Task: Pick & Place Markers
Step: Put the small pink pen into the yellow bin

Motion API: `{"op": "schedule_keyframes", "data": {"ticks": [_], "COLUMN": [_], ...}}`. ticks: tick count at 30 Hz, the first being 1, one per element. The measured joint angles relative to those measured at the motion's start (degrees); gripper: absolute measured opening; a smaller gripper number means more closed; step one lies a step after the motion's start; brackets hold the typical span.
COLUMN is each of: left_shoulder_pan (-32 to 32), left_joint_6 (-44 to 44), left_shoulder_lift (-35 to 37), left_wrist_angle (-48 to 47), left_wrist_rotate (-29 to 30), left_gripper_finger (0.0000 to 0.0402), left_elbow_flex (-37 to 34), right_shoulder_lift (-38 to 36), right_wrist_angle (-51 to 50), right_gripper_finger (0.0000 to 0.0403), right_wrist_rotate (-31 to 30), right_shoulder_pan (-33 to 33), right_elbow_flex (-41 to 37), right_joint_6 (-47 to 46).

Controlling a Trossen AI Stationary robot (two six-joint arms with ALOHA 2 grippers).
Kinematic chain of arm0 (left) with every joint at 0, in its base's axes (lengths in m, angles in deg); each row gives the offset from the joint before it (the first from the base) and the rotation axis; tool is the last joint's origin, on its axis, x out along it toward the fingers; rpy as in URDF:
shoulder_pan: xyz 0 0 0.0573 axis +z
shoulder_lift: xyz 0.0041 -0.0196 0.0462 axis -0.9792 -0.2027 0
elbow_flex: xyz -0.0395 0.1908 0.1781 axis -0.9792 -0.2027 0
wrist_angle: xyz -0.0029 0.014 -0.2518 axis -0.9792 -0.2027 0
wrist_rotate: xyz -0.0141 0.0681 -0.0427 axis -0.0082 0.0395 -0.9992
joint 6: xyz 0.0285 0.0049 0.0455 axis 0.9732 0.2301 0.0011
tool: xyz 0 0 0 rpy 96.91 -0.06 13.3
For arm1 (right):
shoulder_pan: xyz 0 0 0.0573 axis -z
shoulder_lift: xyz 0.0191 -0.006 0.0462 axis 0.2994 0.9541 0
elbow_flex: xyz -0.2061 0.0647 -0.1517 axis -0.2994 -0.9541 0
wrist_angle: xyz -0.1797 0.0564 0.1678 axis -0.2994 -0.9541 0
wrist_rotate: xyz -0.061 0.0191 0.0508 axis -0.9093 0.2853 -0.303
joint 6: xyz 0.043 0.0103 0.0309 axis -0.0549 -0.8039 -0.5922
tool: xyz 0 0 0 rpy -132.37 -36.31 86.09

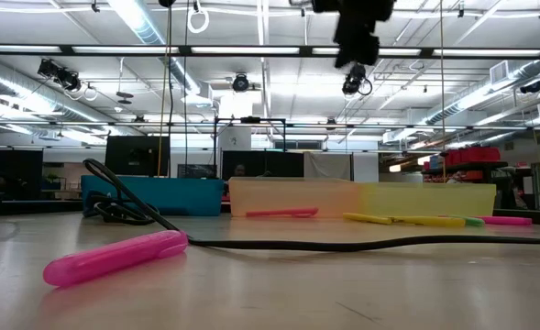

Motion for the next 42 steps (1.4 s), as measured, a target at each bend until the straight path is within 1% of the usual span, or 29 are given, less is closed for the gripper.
{"op": "schedule_keyframes", "data": {"ticks": [5, 8, 10, 14, 17, 24, 28, 31, 34, 42], "left_shoulder_pan": [0.0, 0.0, 0.0, -1.4, -4.2, -12.8, -18.3, -22.2, -25.3, -32.1], "left_joint_6": [0.0, 0.0, -0.2, -1.1, -5.2, -16.6, -24.1, -29.4, -34.9, -50.3], "left_shoulder_lift": [0.0, 0.0, 0.0, 0.0, 0.0, 0.0, -1.1, -2.9, -4.8, -11.7], "left_wrist_angle": [0.0, -0.1, -0.9, -4.2, -6.8, -8.8, -9.8, -10.2, -11.2, -11.8], "left_wrist_rotate": [0.0, 0.0, 0.0, -0.4, 3.4, 19.3, 26.1, 30.1, 31.5, 31.3], "left_gripper_finger": [0.0243, 0.0243, 0.0243, 0.0243, 0.0243, 0.0243, 0.0243, 0.0243, 0.0243, 0.0243], "left_elbow_flex": [0.0, 0.0, 0.0, 0.0, 0.0, 0.0, 0.1, 0.1, 0.0, 0.0], "right_shoulder_lift": [0.0, 0.0, 0.0, -0.7, -2.0, -6.7, -8.7, -9.3, -9.5, -9.5], "right_wrist_angle": [12.9, 22.3, 28.2, 36.4, 39.2, 42.8, 45.1, 47.2, 48.7, 48.7], "right_gripper_finger": [0.0188, 0.0188, 0.0188, 0.0188, 0.0188, 0.0188, 0.0188, 0.0188, 0.0188, 0.0188], "right_wrist_rotate": [-1.6, -5.2, -7.0, -7.1, -7.2, -7.1, -7.1, -7.1, -7.1, -7.1], "right_shoulder_pan": [-5.6, -8.0, -8.8, -8.9, -8.5, -8.0, -7.9, -7.9, -7.9, -7.9], "right_elbow_flex": [0.0, 0.0, 0.0, 0.0, 0.0, 0.0, 0.0, 0.0, 0.0, 0.0], "right_joint_6": [0.3, 2.5, 3.6, 3.2, 3.0, 6.7, 10.4, 12.3, 12.5, 10.5]}}
